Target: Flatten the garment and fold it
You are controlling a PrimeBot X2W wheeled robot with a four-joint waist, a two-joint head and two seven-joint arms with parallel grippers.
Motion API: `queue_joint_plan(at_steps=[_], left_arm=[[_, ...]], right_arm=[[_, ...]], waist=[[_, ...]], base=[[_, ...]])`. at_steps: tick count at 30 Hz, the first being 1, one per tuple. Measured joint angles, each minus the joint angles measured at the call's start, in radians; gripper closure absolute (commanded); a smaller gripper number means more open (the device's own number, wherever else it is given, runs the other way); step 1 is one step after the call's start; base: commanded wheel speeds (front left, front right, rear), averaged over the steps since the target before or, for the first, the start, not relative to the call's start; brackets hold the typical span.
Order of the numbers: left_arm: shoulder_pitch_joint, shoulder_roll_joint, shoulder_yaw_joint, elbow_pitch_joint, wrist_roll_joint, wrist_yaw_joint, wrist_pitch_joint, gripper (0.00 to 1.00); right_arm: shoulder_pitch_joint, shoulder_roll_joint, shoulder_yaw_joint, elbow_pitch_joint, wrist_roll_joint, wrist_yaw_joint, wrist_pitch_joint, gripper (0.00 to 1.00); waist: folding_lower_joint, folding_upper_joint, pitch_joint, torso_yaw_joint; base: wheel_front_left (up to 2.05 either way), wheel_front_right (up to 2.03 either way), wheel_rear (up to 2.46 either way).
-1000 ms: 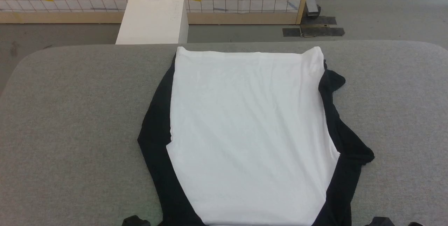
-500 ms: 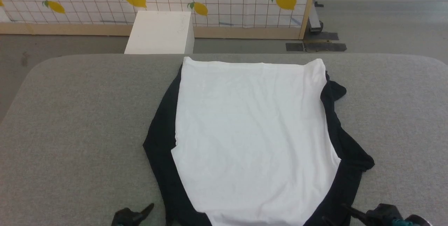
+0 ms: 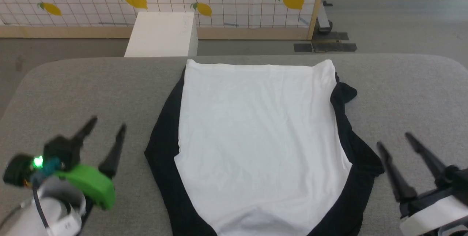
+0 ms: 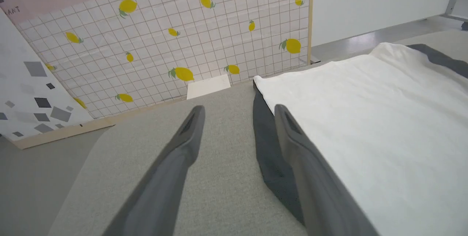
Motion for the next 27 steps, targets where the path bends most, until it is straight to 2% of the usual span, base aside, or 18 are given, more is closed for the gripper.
queue_joint_plan(at_steps=[3,6,12,17,21,27], left_arm=[[-0.110,0.000,0.015,0.008,0.000,0.000,0.032,0.00],[-0.234,-0.010,0.019,0.063,0.001,-0.005,0.068,0.00],[-0.512,-0.053,-0.006,0.241,-0.001,-0.063,0.206,0.00],[-0.727,-0.097,-0.043,0.430,-0.020,-0.120,0.368,0.00],[-0.842,-0.103,-0.092,0.552,-0.027,-0.153,0.511,0.00],[-0.951,-0.103,-0.164,0.634,-0.066,-0.178,0.689,0.00]], right_arm=[[-0.003,0.082,-0.076,-0.043,-0.038,0.000,-0.043,0.00],[-0.018,0.150,-0.103,-0.073,-0.077,0.000,-0.089,0.00],[-0.082,0.248,-0.141,-0.111,-0.127,0.000,-0.151,0.00],[-0.122,0.271,-0.136,-0.125,-0.163,0.000,-0.165,0.00],[-0.152,0.272,-0.123,-0.125,-0.184,0.000,-0.171,0.00],[-0.187,0.276,-0.117,-0.128,-0.195,0.000,-0.173,0.00]], waist=[[0.0000,0.0000,0.023,-0.006],[0.0000,0.0000,0.056,-0.013],[0.0001,0.0000,0.143,-0.034],[0.0001,0.0000,0.226,-0.055],[0.0002,0.0000,0.288,-0.076],[0.0002,0.0000,0.371,-0.114]], base=[[0.00,0.00,0.00],[0.00,0.00,0.00],[0.00,0.00,0.00],[0.00,0.00,0.00],[0.00,0.00,0.00],[0.00,0.00,0.00]])
